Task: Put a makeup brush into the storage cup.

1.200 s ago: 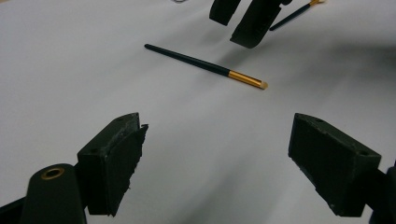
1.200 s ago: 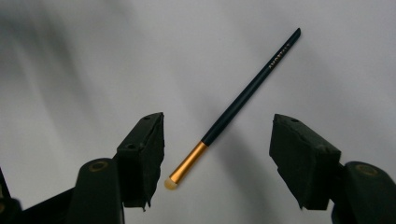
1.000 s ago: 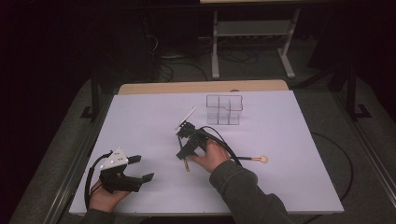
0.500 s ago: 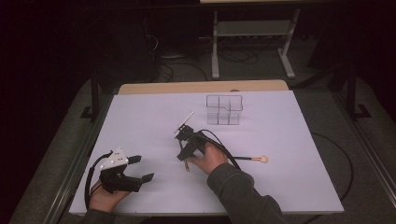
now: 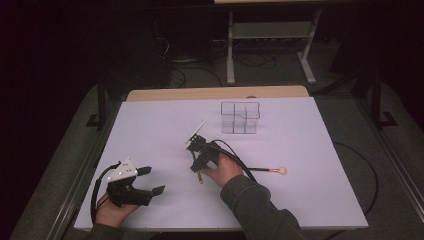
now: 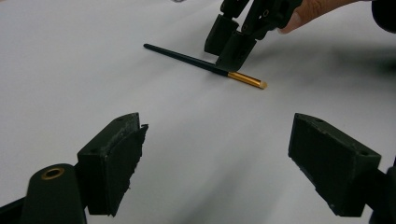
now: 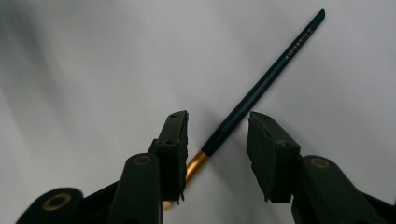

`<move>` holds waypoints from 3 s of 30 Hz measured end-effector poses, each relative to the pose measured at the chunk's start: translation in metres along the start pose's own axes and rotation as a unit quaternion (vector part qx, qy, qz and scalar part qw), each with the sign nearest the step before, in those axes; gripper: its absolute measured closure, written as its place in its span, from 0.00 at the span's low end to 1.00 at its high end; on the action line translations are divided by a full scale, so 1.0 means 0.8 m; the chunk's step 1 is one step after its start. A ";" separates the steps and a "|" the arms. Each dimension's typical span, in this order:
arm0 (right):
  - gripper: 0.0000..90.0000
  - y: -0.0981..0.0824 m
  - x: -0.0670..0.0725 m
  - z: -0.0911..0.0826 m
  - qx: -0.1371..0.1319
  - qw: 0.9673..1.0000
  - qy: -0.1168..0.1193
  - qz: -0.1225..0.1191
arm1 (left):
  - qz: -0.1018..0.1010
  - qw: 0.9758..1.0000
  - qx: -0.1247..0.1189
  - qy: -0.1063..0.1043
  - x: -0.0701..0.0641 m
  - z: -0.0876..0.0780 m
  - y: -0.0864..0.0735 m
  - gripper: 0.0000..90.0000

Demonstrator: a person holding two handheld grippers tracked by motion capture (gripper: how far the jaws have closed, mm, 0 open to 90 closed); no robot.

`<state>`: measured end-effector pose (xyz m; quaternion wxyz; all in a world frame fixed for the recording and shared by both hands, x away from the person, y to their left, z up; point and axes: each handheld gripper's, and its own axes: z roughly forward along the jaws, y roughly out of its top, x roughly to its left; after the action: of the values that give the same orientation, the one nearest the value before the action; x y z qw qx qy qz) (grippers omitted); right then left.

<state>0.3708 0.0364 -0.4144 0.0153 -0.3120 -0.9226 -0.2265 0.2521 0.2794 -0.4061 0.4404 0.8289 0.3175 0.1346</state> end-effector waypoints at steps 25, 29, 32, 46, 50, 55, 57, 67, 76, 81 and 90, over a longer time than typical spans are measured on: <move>0.71 0.001 0.001 0.006 0.015 1.000 -0.010 -0.010 | -0.004 1.000 0.000 0.000 0.001 0.000 -0.001 0.19; 0.74 0.002 0.003 0.009 0.023 0.999 -0.015 -0.016 | -0.003 1.000 0.001 0.000 0.001 0.000 -0.001 0.19; 0.77 0.002 0.004 0.010 0.030 0.999 -0.025 -0.022 | -0.001 1.000 0.002 0.000 0.003 0.000 -0.001 0.20; 0.92 0.002 0.005 0.011 0.039 0.996 -0.046 -0.069 | -0.006 1.000 0.004 -0.001 0.002 0.002 -0.002 0.20; 0.92 -0.001 -0.002 0.008 0.033 0.997 -0.022 -0.071 | -0.005 1.000 0.003 0.000 0.003 0.002 -0.003 0.20; 0.92 -0.006 -0.007 0.000 0.031 0.997 -0.003 -0.069 | -0.005 1.000 0.003 -0.001 0.003 0.003 -0.002 0.20; 0.92 -0.008 -0.009 -0.005 0.025 0.997 0.004 -0.073 | -0.006 1.000 0.003 -0.002 0.003 0.003 -0.002 0.20; 0.92 -0.028 -0.012 -0.037 0.001 0.995 0.026 -0.097 | 0.004 1.000 0.005 -0.007 -0.002 0.005 0.003 0.20; 0.92 -0.050 -0.017 -0.062 -0.015 0.993 0.049 -0.109 | 0.011 1.000 0.003 -0.024 -0.009 0.014 0.011 0.21; 0.92 -0.061 -0.016 -0.078 -0.024 0.989 0.072 -0.130 | 0.019 0.999 0.001 -0.034 -0.013 0.017 0.020 0.24; 0.92 -0.077 -0.013 -0.100 -0.039 0.983 0.080 -0.161 | 0.046 0.997 0.009 -0.056 -0.019 0.022 0.046 0.29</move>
<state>0.3340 -0.0468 -0.3692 0.0404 -0.1404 -0.9470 -0.2860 0.2643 0.2434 -0.3856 0.4435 0.8527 0.2552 0.1049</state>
